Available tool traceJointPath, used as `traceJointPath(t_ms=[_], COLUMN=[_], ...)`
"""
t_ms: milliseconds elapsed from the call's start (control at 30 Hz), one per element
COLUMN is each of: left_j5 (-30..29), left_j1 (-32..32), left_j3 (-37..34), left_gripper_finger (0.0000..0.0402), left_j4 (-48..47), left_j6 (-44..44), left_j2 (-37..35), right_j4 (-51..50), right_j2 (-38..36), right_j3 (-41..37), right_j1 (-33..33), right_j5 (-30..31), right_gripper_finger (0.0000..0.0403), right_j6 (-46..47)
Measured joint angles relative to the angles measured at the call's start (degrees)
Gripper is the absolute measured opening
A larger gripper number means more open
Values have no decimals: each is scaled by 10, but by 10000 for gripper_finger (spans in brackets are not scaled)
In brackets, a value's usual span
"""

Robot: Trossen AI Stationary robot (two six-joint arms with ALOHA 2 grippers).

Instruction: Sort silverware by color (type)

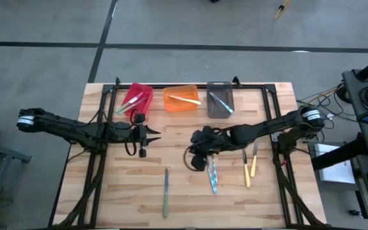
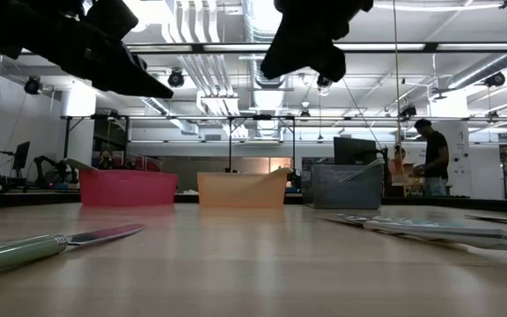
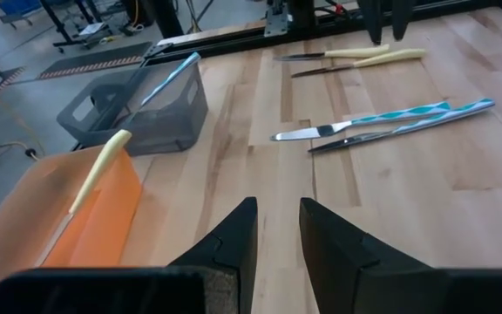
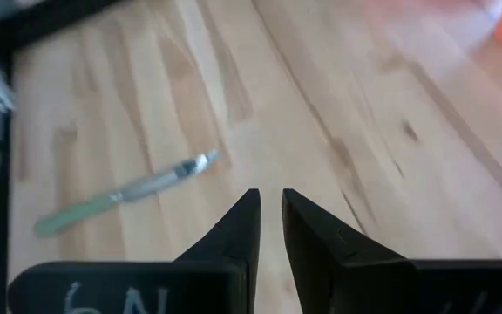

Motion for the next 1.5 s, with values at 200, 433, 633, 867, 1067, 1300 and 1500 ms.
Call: traceJointPath(t_ms=[200,433,633,867,1067,1300,1500], left_j5=[0,-1,-2,-2,-2,-3,-2], left_j1=[0,0,0,0,0,0,0], left_j3=[0,1,33,73,80,80,80], left_gripper_finger=[71,71,71,71,71,71,71], left_j4=[-7,-11,-12,-13,-15,-26,-26], left_j6=[0,43,162,243,262,269,267], left_j2=[0,-11,-16,-16,-16,-14,-6], right_j4=[-229,-351,-357,-359,-359,-362,-365], right_j2=[67,111,135,143,143,148,148], right_j3=[118,162,160,160,160,159,159], right_j1=[12,31,41,42,42,42,42], right_j5=[-5,-51,-139,-175,-182,-181,-179], right_gripper_finger=[43,43,43,43,49,102,138], right_j6=[77,156,241,339,383,398,334])
